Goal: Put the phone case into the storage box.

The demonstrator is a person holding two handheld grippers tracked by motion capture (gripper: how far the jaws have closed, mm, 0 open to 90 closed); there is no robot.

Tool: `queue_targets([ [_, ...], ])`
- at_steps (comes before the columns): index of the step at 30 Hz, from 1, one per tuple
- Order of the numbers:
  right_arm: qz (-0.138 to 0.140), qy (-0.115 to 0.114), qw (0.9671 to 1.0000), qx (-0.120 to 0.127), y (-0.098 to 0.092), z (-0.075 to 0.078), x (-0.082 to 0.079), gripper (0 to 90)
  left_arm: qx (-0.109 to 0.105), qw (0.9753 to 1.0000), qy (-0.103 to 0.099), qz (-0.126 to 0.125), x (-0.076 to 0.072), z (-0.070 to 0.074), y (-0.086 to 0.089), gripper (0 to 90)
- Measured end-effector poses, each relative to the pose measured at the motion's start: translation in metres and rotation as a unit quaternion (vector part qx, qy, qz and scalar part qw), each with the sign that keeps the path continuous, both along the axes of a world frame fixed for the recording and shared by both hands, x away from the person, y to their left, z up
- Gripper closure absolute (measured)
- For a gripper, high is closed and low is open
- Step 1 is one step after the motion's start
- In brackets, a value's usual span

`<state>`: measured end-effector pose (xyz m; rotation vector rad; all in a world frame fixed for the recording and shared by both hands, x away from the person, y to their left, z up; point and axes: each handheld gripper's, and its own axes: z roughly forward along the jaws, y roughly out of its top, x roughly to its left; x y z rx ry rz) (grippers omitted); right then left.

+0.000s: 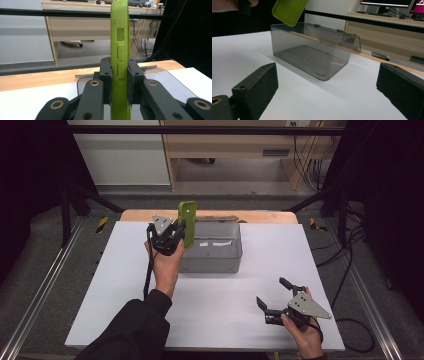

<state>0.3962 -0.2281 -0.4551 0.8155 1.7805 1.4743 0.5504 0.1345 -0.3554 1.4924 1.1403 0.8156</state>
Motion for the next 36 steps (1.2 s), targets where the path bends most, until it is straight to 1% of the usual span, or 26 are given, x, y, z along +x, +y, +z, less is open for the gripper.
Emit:
queue_targets([
  [2, -0.001, -0.001, 1.0000, 0.000, 0.000, 0.000, 0.000, 4.0, 0.002, 1.0000, 0.002, -0.001, 0.001, -0.001, -0.001, 78.0],
  [5, -0.001, -0.001, 1.0000, 0.000, -0.001, 0.000, 0.000, 4.0, -0.004, 1.0000, 0.003, -0.005, 0.002, -0.002, -0.001, 78.0],
  [10, -0.002, -0.001, 1.0000, 0.000, -0.001, 0.000, 0.000, 4.0, -0.008, 0.9999, 0.009, 0.000, 0.007, -0.005, 0.000, 78.0],
  [14, -0.006, -0.001, 1.0000, 0.000, -0.003, 0.000, 0.000, 3.8, -0.005, 0.9999, 0.013, 0.000, 0.009, -0.008, 0.000, 78.0],
  [20, -0.007, -0.002, 1.0000, -0.002, -0.002, 0.000, 0.000, 3.7, -0.001, 0.9999, 0.012, -0.001, 0.009, -0.009, -0.002, 78.0],
  [28, -0.009, -0.004, 0.9999, -0.003, -0.003, 0.000, 0.000, 3.7, 0.004, 0.9998, 0.017, -0.003, 0.011, -0.012, -0.004, 78.0],
  [36, -0.006, -0.002, 1.0000, -0.003, -0.002, 0.000, 0.000, 3.8, -0.001, 0.9998, 0.019, -0.004, 0.012, -0.011, -0.003, 78.0],
])
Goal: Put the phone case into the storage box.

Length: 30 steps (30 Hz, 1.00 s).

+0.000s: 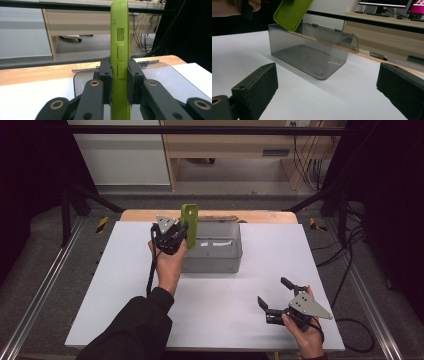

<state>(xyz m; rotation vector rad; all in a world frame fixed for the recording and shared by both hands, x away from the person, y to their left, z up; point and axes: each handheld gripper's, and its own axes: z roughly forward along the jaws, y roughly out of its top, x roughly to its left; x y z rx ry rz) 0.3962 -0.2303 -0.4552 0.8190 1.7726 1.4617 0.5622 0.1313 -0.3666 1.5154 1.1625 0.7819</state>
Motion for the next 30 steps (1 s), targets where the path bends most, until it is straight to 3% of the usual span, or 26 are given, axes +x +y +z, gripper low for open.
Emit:
queue_targets([
  [14, 0.000, -0.003, 1.0000, -0.003, 0.0025, 0.0004, -0.0008, 3.9, -0.013, 0.9999, -0.003, 0.005, -0.0016, 0.0068, 0.0096, 78.0],
  [30, 0.000, -0.003, 1.0000, -0.004, 0.0023, 0.0002, -0.0006, 3.9, 0.001, 1.0000, -0.002, -0.002, 0.0004, 0.0020, 0.0040, 78.0],
])
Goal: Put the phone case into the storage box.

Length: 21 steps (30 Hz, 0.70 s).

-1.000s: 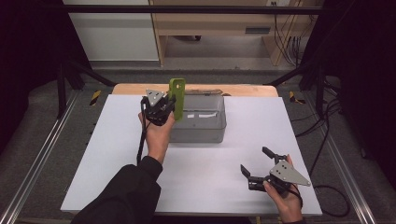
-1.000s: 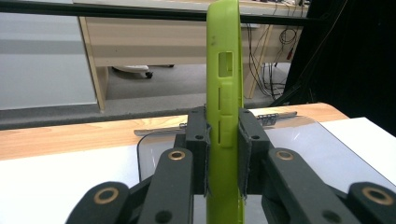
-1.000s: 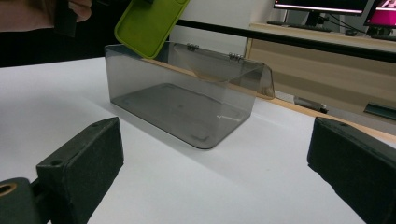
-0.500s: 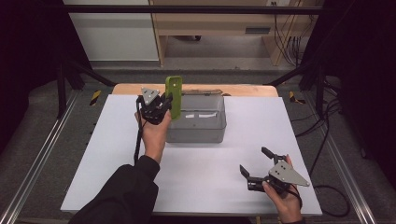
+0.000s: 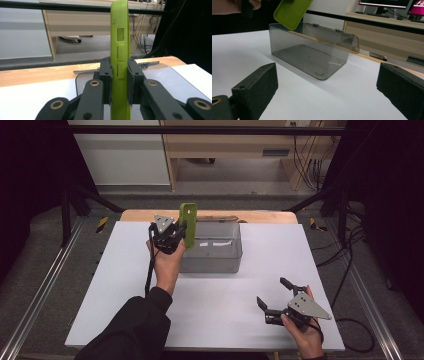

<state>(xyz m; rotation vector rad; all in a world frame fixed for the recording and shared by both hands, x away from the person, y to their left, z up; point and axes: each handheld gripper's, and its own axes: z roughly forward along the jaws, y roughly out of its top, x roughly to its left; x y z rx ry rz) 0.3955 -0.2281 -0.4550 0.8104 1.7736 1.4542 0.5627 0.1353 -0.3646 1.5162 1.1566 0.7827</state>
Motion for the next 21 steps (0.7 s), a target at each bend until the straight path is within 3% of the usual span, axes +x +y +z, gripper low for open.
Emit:
queue_targets([
  [13, -0.002, 0.000, 1.0000, -0.002, 0.0000, 0.0000, -0.0002, 3.9, 0.007, 1.0000, -0.003, -0.005, -0.0020, -0.0037, 0.0041, 78.0],
  [21, -0.001, 0.000, 1.0000, -0.003, 0.0003, -0.0001, -0.0002, 4.0, 0.036, 0.9993, -0.004, -0.004, -0.0023, -0.0095, 0.0031, 78.0],
])
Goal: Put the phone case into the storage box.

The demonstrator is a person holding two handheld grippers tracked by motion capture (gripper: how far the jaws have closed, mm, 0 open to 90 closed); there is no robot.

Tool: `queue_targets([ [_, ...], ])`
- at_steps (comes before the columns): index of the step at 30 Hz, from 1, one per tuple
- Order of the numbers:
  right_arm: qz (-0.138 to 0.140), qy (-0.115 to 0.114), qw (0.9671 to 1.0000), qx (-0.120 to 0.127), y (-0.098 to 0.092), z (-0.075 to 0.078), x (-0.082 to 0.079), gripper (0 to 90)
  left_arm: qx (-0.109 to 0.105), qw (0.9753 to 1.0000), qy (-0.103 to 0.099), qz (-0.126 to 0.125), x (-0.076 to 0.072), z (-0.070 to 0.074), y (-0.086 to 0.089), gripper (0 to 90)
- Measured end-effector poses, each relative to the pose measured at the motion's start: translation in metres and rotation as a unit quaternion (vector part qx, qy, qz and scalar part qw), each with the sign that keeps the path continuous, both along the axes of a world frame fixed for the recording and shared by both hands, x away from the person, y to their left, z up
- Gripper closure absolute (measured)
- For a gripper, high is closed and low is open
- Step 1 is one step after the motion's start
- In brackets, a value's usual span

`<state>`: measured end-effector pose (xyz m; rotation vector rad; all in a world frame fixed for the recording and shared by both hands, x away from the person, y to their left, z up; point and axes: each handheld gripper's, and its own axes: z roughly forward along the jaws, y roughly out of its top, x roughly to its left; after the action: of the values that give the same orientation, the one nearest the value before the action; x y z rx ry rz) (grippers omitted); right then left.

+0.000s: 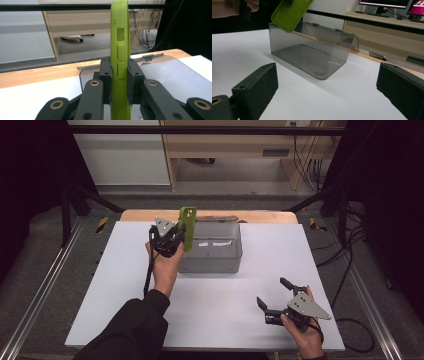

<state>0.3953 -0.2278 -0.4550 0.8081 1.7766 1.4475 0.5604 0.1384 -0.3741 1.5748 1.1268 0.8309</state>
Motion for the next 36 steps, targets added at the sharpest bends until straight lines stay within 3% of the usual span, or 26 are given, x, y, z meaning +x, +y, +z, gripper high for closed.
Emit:
queue_targets([
  [4, 0.001, 0.001, 1.0000, 0.000, 0.000, 0.000, 0.000, 4.0, 0.006, 1.0000, 0.003, 0.003, 0.000, -0.002, -0.002, 78.0],
  [7, 0.001, 0.000, 1.0000, -0.001, 0.001, 0.000, 0.000, 4.0, 0.021, 0.9998, 0.000, 0.004, -0.001, -0.004, -0.003, 78.0],
  [36, 0.002, 0.003, 1.0000, -0.005, 0.002, -0.001, 0.000, 4.0, 0.041, 0.9984, 0.037, 0.008, 0.006, -0.015, 0.001, 78.0],
])
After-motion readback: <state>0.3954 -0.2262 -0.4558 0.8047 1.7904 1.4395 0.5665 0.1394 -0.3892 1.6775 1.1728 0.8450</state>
